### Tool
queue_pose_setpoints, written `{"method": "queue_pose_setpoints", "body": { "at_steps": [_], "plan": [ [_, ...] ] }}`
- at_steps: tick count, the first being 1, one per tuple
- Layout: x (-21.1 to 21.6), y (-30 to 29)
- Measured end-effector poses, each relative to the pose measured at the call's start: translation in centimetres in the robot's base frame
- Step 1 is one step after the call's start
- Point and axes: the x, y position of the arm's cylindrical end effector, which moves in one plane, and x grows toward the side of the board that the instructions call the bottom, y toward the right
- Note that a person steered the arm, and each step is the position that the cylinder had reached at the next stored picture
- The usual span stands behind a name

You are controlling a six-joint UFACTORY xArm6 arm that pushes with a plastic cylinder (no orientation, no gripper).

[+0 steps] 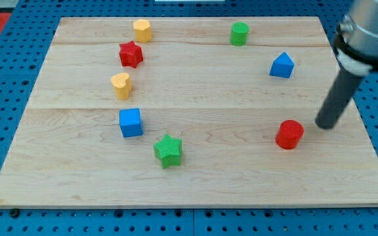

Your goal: Push the red circle to the right side of the blue cube

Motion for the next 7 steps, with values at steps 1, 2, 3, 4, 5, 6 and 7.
{"method": "queue_pose_setpoints", "body": {
  "at_steps": [1,2,3,4,5,6,7],
  "plan": [
    [4.1,-1.5],
    [4.2,-6.1],
    [4.2,-5.1],
    [2.9,-2.2],
    [2.3,-3.7],
    [2.3,-6.2],
    [2.3,-6.7]
  ]
}}
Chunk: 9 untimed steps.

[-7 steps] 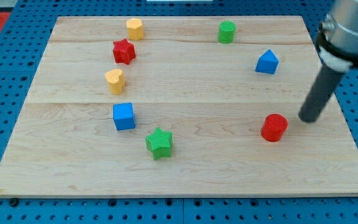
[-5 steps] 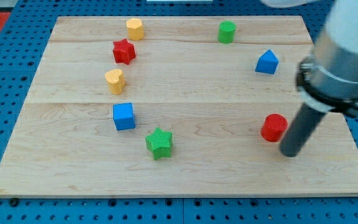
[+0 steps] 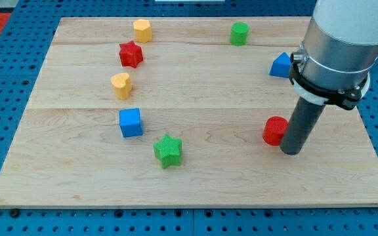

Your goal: Push the red circle to the right side of the blue cube

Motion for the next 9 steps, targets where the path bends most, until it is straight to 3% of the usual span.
{"method": "queue_pose_setpoints", "body": {
  "at_steps": [2,6,8,9],
  "plan": [
    [-0.3,3.8],
    [-0.8,-3.6],
    [0.1,4.9],
    [-3.9,6.5]
  ]
}}
